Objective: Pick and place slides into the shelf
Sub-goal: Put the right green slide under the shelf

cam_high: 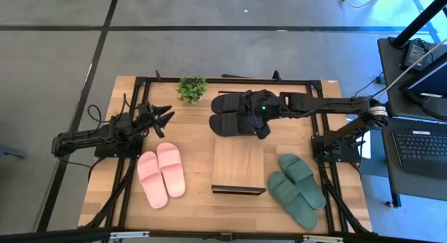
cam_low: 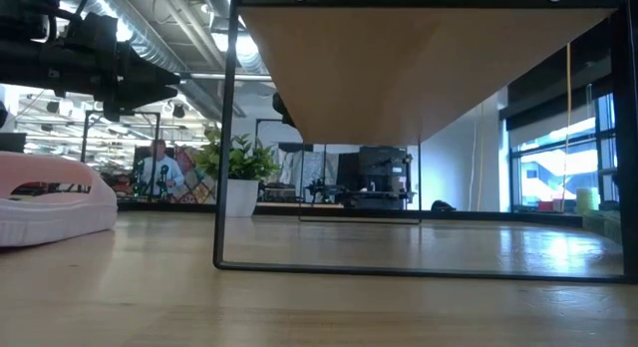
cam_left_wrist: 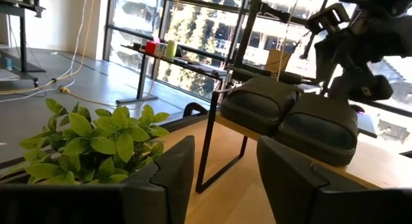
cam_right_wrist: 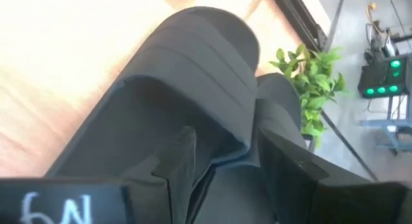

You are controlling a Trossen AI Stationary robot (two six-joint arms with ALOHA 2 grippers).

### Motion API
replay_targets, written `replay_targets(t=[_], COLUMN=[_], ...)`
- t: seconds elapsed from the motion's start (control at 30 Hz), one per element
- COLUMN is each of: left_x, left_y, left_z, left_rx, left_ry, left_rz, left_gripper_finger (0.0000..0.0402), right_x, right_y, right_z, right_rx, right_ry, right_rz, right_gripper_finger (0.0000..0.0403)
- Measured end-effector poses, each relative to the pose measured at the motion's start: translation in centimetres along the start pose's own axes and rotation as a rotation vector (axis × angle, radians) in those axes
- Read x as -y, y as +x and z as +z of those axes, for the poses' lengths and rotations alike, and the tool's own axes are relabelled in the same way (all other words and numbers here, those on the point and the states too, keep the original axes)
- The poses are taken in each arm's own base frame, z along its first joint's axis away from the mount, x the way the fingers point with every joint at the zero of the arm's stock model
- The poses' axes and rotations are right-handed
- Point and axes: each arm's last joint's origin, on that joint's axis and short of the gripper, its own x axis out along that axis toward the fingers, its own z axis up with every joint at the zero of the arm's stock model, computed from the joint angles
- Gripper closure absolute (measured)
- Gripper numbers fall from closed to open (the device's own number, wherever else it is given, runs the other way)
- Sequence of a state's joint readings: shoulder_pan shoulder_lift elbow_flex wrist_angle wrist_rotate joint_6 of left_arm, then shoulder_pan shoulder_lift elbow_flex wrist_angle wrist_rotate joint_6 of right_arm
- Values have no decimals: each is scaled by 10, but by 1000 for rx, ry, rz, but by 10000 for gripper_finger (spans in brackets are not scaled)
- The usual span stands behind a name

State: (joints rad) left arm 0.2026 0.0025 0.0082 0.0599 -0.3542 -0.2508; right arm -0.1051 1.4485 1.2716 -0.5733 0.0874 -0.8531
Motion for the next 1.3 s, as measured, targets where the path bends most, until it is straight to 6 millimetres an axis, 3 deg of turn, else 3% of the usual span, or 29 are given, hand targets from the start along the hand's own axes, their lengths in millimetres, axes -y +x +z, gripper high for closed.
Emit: replay_targets(t=[0.13,0.27,0.37,0.47,0.57,0.97,1.3], left_x=[0,0,0,0,0,0,0], left_y=[0,0,0,0,0,0,0], left_z=[0,0,0,0,0,0,0], left_rx=[0,0,0,0,0,1,0], left_ry=[0,0,-1,0,0,-1,0], left_rz=[0,0,0,0,0,0,0], left_gripper_finger=[240,240,240,240,240,240,240], right_x=[2,1,-10,-30,-48,-126,-201], right_y=[-18,-44,-67,-84,-95,-102,-92], right_z=[-2,-9,-14,-14,-10,-5,-12], right_rx=[-27,-96,-90,-83,-113,-406,-454], right_ry=[126,369,503,500,485,504,425], right_rz=[-58,-150,-48,160,260,440,512], right_gripper_finger=[235,235,235,235,235,235,235])
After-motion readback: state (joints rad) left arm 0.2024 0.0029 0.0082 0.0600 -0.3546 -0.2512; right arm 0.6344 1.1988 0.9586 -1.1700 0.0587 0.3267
